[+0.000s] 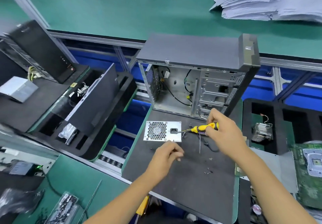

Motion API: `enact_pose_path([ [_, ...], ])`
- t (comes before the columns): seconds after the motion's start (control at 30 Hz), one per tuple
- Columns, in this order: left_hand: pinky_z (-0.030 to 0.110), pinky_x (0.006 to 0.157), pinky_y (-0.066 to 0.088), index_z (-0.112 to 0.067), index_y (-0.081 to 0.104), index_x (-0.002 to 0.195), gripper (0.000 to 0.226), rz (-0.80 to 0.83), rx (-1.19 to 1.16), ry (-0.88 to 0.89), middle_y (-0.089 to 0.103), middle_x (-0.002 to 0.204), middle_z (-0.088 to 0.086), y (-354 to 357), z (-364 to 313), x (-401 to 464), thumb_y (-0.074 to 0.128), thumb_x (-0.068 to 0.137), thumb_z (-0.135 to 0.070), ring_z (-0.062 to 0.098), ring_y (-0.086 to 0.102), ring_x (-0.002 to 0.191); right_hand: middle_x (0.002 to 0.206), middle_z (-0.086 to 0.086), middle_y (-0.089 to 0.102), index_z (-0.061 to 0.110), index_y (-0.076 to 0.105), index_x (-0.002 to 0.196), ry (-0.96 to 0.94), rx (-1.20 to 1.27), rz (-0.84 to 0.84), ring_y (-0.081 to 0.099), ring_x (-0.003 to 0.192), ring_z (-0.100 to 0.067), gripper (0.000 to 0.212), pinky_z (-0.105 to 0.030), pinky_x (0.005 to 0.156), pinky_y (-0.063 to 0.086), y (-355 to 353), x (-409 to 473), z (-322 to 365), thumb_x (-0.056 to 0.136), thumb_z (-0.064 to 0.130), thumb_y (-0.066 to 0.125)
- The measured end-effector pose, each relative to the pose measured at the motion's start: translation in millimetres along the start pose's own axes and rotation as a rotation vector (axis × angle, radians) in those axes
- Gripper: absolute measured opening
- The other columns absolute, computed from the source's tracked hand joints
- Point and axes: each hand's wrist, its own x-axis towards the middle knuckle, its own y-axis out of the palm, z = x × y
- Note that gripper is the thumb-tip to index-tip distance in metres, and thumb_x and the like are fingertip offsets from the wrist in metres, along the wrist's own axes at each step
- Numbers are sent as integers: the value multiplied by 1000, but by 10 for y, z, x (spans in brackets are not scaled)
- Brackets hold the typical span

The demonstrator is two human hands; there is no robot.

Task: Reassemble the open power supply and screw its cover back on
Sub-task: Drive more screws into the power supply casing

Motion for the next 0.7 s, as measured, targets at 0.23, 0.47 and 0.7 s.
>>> enact_pose_path([
  [0.23, 23, 83, 56, -2, 64, 95, 8, -387, -411, -193, 79, 89, 8, -597, 41, 143, 68, 97, -8, 22, 77, 90, 71, 6, 56, 27, 43, 85, -100, -24, 69, 45, 66, -17, 15, -35, 55, 37, 144, 168, 284, 75, 25, 53],
  [0.47, 26, 85, 57, -8, 65, 103, 14, -318, -593, -124, 76, 101, 13, -741, 118, 261, 61, 98, 4, 29, 76, 98, 65, 4, 55, 25, 42, 86, -121, -70, 74, 46, 66, -18, 15, -35, 55, 37, 335, 363, 524, 73, 29, 47],
  [0.7, 24, 82, 57, -19, 71, 92, 30, -255, -592, -111, 76, 93, 8, -851, 189, 363, 55, 98, 6, 26, 76, 93, 66, 2, 60, 27, 43, 87, -101, -97, 92, 49, 65, -21, 17, -38, 59, 44, 371, 497, 704, 71, 31, 44],
])
